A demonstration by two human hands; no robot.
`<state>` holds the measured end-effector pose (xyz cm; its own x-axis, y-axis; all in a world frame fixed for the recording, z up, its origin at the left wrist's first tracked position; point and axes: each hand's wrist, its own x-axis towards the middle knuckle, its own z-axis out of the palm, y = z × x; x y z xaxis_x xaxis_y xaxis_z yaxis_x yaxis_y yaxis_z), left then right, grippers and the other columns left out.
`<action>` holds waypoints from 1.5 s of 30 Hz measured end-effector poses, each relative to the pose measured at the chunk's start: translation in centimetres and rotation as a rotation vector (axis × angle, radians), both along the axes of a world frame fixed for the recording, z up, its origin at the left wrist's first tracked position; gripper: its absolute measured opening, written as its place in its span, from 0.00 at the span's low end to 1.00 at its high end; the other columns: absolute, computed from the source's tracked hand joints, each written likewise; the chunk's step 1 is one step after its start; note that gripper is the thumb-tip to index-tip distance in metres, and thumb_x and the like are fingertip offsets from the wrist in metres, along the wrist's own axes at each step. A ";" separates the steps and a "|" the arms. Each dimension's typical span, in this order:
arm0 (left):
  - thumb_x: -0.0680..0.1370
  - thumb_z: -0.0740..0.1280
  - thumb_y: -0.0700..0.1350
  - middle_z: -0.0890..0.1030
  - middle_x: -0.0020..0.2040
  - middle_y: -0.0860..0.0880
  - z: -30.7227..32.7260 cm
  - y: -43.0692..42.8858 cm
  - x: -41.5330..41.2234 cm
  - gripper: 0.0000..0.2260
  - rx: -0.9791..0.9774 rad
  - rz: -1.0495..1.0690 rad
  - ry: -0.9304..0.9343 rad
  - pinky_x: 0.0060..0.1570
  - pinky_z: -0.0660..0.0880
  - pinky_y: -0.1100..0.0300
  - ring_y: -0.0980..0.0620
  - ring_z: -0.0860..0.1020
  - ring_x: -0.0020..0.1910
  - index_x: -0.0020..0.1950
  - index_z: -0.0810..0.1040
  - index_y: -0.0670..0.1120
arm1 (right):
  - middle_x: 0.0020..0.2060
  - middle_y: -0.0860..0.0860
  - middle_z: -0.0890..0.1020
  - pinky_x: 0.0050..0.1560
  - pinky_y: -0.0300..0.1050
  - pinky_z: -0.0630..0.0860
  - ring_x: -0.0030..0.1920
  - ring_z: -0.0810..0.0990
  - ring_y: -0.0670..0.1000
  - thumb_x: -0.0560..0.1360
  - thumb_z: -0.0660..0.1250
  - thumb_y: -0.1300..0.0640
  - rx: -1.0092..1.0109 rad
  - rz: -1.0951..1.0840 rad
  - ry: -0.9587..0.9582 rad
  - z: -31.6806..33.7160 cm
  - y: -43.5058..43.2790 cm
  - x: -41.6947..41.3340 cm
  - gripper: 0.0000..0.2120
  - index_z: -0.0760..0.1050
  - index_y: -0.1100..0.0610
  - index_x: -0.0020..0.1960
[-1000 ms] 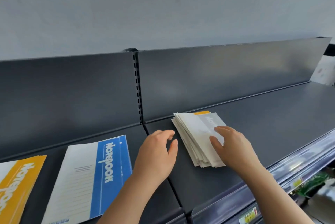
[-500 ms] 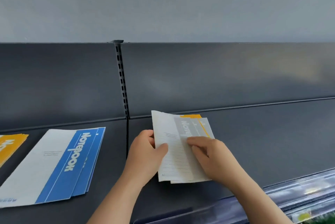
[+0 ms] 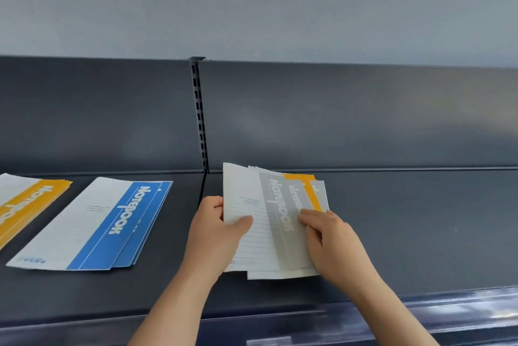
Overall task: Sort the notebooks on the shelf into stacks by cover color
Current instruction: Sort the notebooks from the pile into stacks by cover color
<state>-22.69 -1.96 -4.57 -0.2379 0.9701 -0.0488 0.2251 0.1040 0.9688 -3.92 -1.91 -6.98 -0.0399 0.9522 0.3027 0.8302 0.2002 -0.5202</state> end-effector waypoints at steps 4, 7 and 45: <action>0.73 0.71 0.38 0.82 0.44 0.60 -0.1 -0.5 0.0 0.14 0.010 0.005 -0.082 0.36 0.75 0.64 0.62 0.80 0.42 0.50 0.72 0.55 | 0.36 0.52 0.77 0.34 0.37 0.68 0.38 0.72 0.56 0.76 0.57 0.63 -0.014 -0.021 0.082 0.3 0.0 0.7 0.07 0.73 0.60 0.42; 0.75 0.69 0.38 0.81 0.46 0.61 0.1 -0.7 0.0 0.14 0.044 0.030 -0.096 0.36 0.74 0.66 0.62 0.80 0.44 0.54 0.73 0.55 | 0.40 0.48 0.77 0.37 0.40 0.67 0.41 0.72 0.52 0.76 0.60 0.57 -0.051 -0.027 0.064 0.6 0.3 0.6 0.06 0.73 0.56 0.50; 0.81 0.60 0.41 0.80 0.52 0.66 3.6 -6.5 -38.4 0.15 0.160 0.098 0.043 0.34 0.74 0.74 0.67 0.78 0.49 0.58 0.75 0.62 | 0.44 0.41 0.80 0.30 0.28 0.70 0.43 0.79 0.42 0.76 0.65 0.56 -0.171 0.224 0.529 3.3 -0.3 -39.2 0.17 0.71 0.46 0.65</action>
<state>-61.06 -8.51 -0.99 -0.3301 0.9368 0.1162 0.2633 -0.0268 0.9643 -43.13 -2.19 -3.68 -0.1313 0.9750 0.1795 0.3968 0.2176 -0.8917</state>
